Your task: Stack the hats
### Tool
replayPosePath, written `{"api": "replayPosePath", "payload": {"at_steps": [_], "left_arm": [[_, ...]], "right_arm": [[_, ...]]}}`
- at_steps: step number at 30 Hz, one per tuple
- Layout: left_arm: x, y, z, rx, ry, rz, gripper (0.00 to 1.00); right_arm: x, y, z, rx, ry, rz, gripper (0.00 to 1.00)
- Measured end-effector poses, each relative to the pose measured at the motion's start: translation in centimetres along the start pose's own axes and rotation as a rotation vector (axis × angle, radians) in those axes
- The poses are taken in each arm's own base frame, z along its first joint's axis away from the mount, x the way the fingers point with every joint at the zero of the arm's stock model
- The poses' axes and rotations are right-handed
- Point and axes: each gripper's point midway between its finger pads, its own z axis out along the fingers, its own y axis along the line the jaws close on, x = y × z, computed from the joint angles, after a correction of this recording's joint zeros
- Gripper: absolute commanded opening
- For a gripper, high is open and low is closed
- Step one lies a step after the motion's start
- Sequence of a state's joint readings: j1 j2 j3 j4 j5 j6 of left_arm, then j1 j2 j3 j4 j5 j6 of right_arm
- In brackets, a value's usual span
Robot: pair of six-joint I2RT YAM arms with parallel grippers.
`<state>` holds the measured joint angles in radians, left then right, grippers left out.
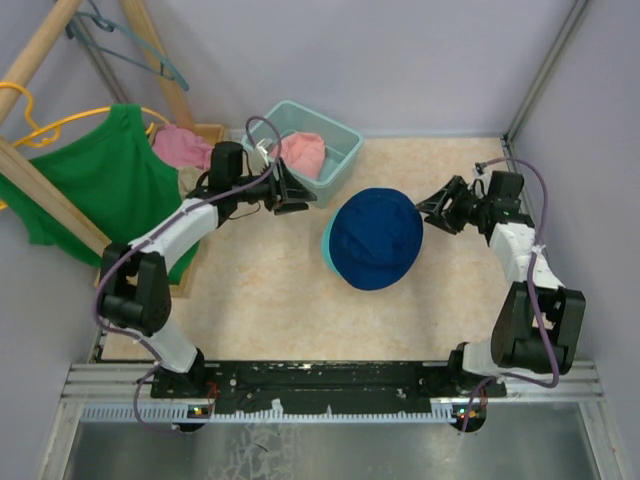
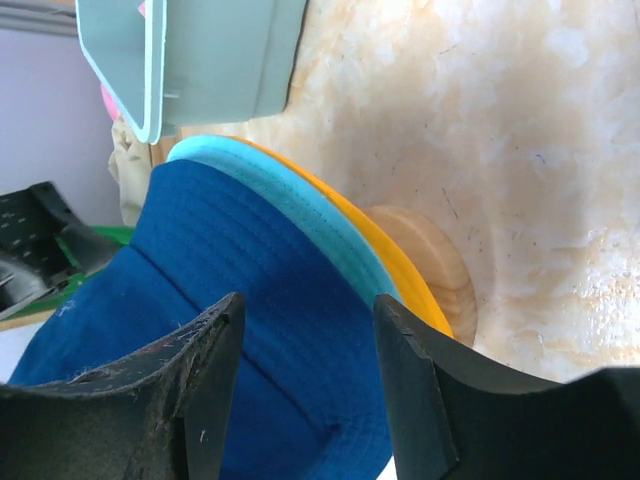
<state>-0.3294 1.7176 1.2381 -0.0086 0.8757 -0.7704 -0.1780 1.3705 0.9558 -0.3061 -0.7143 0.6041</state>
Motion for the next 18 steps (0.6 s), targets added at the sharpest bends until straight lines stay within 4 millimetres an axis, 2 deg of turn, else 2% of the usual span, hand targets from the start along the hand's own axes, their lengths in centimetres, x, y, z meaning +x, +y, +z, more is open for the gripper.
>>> {"api": "replayPosePath", "payload": {"at_steps": [4, 7, 10, 15, 18], "left_arm": [[0.8, -2.7, -2.4, 0.02, -0.044, 0.029, 0.68], [2.4, -3.6, -3.7, 0.027, -0.052, 0.019, 0.68], [4.2, -3.2, -4.5, 0.019, -0.046, -0.011, 0.68], [6.5, -1.4, -4.7, -0.016, -0.027, -0.082, 0.68], [7.5, -0.6, -4.6, -0.032, -0.019, -0.111, 0.68]], "right_arm": [[0.7, -0.6, 1.0, -0.035, 0.034, 0.018, 0.55], [1.2, -0.9, 1.6, -0.06, 0.058, 0.04, 0.47], [1.5, -1.1, 2.0, -0.077, 0.072, 0.053, 0.32], [1.7, -1.1, 2.1, -0.091, 0.076, 0.065, 0.06], [1.8, -1.2, 2.0, -0.087, 0.079, 0.074, 0.0]]}}
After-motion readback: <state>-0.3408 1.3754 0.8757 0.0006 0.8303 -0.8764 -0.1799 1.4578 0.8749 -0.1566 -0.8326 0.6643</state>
